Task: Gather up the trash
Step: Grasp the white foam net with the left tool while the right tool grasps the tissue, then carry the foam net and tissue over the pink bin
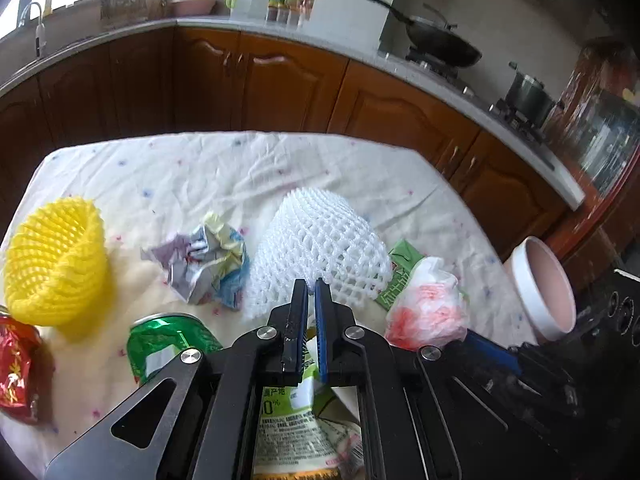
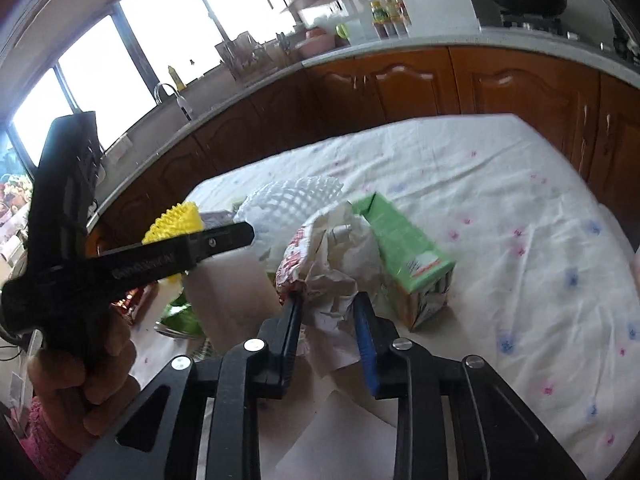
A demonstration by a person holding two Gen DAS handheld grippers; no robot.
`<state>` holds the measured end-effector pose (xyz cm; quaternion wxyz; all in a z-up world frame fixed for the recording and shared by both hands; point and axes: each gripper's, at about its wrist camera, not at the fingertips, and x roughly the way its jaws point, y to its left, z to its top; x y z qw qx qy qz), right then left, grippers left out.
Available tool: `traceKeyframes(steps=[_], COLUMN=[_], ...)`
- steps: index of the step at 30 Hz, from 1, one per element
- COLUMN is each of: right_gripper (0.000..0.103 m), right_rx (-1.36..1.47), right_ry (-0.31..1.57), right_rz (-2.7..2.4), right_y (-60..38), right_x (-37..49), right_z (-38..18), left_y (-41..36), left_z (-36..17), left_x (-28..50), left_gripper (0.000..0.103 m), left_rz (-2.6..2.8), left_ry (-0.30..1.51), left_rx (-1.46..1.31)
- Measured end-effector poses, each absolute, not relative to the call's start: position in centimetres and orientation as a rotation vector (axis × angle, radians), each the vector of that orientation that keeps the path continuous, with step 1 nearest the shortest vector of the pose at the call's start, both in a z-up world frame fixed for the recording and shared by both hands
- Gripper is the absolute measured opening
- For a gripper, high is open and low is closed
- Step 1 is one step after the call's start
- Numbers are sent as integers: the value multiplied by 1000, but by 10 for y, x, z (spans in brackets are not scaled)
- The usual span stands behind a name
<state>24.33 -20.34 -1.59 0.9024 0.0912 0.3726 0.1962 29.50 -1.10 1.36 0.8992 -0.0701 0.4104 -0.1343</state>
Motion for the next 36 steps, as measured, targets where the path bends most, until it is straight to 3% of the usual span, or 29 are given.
traceKeyframes(steps=[1,13,36], right_gripper=[10,10,10], right_rx=[196,240,311], right_ry=[758,634,554], right_rz=[409,362,103], right_y=[-206,-255,-378], right_x=[239,195,128], right_z=[-11,34,49], left_y=[-9,-18,-141], left_z=[18,75,61], left_x=[292,245,204], left_gripper=[3,3,3], left_rz=[-279,-383,-622], left_ry=[838,707,794], left_rx=[-156,-255,-194])
